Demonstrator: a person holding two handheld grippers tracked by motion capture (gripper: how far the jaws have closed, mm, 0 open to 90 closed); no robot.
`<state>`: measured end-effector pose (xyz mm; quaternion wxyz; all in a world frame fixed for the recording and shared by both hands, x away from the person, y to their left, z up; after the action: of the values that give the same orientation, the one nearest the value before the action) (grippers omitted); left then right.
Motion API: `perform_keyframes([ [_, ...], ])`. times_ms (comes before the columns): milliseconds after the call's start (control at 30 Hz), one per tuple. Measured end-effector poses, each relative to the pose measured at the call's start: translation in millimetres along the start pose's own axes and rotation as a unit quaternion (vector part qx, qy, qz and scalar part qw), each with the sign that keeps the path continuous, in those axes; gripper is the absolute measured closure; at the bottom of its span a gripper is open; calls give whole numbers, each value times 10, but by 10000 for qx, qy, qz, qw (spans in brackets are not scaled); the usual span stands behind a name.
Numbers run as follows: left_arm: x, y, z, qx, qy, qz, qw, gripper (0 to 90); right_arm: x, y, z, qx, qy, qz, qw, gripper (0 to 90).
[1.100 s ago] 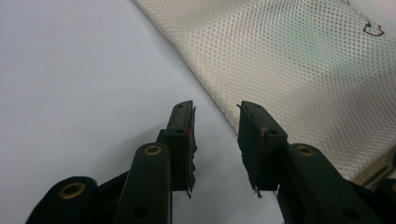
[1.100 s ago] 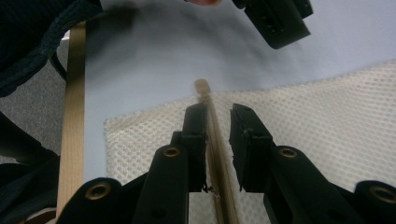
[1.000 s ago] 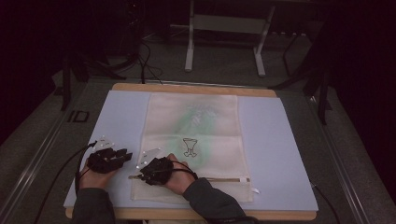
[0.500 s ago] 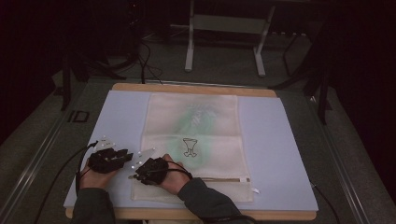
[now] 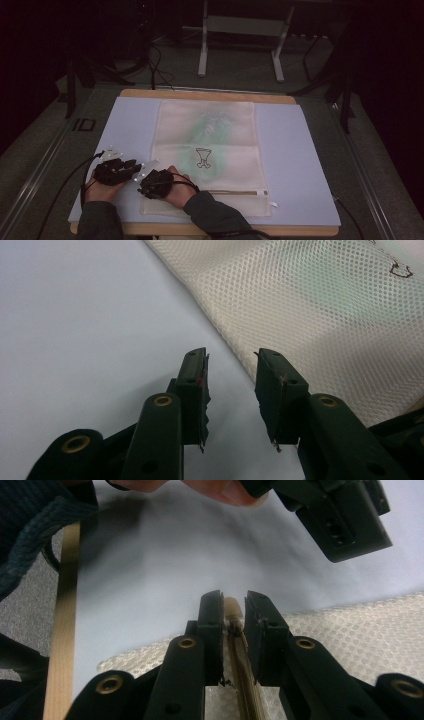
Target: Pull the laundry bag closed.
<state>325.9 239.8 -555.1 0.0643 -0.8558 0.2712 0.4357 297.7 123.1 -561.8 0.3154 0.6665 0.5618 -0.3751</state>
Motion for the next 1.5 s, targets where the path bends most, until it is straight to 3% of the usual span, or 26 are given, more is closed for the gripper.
perform_keyframes([
  [467, 0, 2, -2, 9, 1, -15, 10000, 648, 126, 10, -73, -23, -132, 8, 9999, 749],
  [900, -11, -8, 0, -25, 25, -39, 10000, 644, 206, 11, -112, -10, -271, 103, 9996, 809],
  [1300, -24, -21, 3, -65, 62, -45, 9999, 644, 25, 42, -112, 213, 235, -67, 9995, 809],
  [1500, -23, -13, 2, -75, 70, -37, 9999, 644, -105, 43, 4, 146, 246, -54, 9996, 808],
])
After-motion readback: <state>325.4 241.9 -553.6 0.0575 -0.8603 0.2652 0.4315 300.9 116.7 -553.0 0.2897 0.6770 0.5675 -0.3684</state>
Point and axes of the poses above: each handheld gripper's, and its own axes: x roughly forward along the jaws, z roughly out of its underside, y roughly to its right, the point moved 6 cm from there along x, roughly forward along the jaws, and after that the axes turned 11 degrees about -y, right-handed, at the moved point
